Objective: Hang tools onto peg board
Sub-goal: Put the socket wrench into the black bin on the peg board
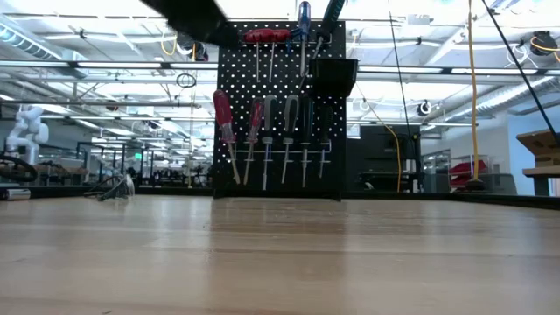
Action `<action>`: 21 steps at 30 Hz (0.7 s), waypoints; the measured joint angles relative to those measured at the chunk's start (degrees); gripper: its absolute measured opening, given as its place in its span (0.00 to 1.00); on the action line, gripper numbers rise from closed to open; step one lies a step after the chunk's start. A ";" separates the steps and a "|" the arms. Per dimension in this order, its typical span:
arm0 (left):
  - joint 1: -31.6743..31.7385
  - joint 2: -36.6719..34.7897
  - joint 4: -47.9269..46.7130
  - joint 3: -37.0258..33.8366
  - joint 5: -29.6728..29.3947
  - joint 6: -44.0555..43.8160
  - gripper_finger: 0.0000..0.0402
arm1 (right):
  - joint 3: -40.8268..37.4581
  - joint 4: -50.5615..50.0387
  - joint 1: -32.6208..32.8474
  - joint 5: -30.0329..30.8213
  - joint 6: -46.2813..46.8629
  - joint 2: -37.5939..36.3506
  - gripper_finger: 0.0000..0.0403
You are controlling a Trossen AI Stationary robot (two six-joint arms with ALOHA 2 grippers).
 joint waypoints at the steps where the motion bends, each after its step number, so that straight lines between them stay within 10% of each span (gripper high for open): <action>1: 0.00 -0.53 -2.82 0.00 -1.20 -2.11 0.47 | 0.00 1.87 -0.38 4.25 -1.02 -0.28 0.11; 12: 0.24 -1.18 -14.01 -0.09 -8.40 -8.78 0.47 | 0.11 3.31 -14.64 12.78 -0.20 -1.74 0.11; 21: 0.22 -1.18 -17.18 -0.20 -8.52 -9.93 0.47 | 0.13 -4.63 -26.87 -2.51 15.41 -1.76 0.11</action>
